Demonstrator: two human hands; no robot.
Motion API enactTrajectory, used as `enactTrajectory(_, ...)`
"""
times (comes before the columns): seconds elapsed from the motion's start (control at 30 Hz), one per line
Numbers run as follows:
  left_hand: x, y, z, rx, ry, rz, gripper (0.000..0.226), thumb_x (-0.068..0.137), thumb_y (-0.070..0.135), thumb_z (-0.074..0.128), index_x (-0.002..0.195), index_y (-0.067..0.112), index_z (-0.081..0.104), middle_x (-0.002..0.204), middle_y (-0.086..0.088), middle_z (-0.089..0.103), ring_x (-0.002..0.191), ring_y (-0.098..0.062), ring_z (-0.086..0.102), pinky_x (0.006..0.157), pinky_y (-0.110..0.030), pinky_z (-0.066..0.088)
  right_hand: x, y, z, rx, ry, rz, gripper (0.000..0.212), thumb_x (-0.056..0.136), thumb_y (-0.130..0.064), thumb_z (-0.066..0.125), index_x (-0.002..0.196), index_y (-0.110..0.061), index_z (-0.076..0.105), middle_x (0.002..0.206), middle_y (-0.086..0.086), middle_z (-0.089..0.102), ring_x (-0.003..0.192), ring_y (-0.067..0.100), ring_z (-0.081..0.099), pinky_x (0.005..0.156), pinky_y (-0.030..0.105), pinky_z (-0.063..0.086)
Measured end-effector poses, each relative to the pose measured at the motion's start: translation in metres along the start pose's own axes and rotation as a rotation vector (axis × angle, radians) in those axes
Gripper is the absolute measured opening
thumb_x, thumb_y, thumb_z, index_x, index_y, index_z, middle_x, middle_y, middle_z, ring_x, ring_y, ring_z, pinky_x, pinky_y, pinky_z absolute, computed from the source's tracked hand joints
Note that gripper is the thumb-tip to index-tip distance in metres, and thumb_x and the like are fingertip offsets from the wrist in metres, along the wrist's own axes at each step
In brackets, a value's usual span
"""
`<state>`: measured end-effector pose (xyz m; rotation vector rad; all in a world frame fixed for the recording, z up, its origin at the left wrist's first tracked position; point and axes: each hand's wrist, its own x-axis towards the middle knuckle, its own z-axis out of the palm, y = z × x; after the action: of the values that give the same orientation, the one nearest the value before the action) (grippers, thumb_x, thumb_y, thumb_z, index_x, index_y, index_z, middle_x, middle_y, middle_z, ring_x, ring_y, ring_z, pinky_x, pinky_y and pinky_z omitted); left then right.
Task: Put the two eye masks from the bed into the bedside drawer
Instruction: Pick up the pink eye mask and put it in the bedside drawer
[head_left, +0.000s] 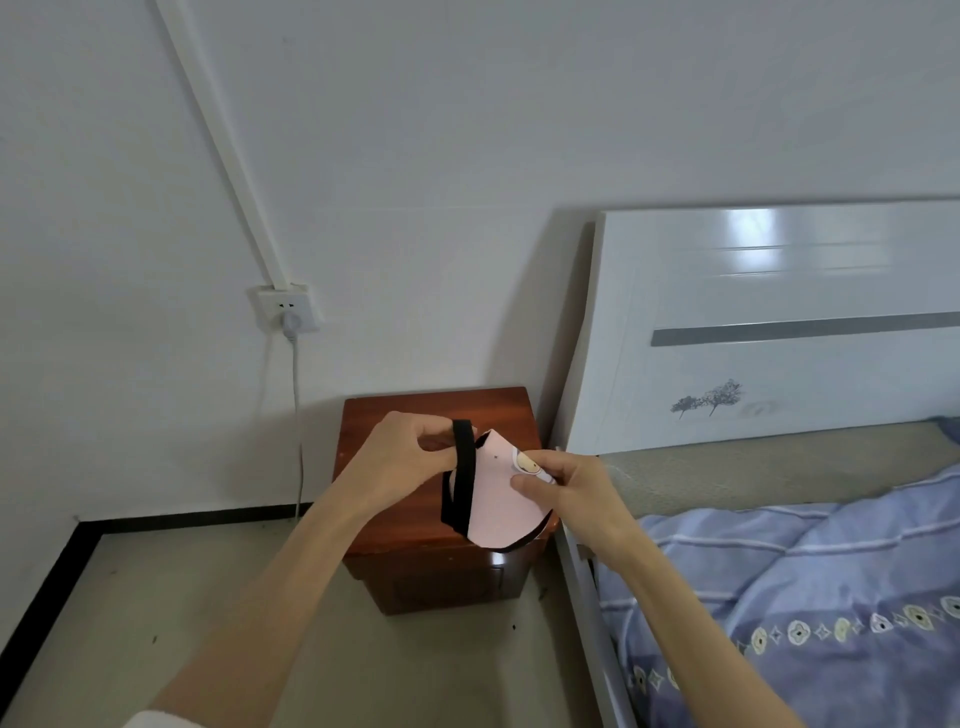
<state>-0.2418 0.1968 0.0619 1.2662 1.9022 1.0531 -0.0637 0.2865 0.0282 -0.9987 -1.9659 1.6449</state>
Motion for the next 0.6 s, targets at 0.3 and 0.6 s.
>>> enactTrajectory(0.3, 0.0, -0.01, 0.009, 0.058, -0.103, 0.047, 0.014, 0.083, 0.023, 0.06, 0.085, 0.037, 0.061, 0.09, 0.019, 0.065, 0.087, 0.006, 0.058, 0.072, -0.007, 0.043, 0.006, -0.007, 0.001, -0.188, -0.121, 0.009, 0.017, 0.084, -0.016, 0.063, 0.098, -0.018, 0.072, 0.085, -0.01, 0.067, 0.091, 0.02, 0.062, 0.076, 0.033, 0.051)
enactTrajectory(0.6, 0.002, -0.029, 0.009, -0.184, 0.094, -0.064, 0.016, 0.084, 0.025, 0.054, 0.074, 0.038, 0.053, 0.087, 0.012, 0.057, 0.082, -0.008, 0.055, 0.064, -0.018, 0.041, 0.013, -0.002, 0.013, 0.132, -0.014, 0.204, 0.016, 0.081, -0.023, 0.067, 0.095, -0.015, 0.067, 0.1, 0.004, 0.072, 0.094, 0.021, 0.068, 0.085, 0.035, 0.057)
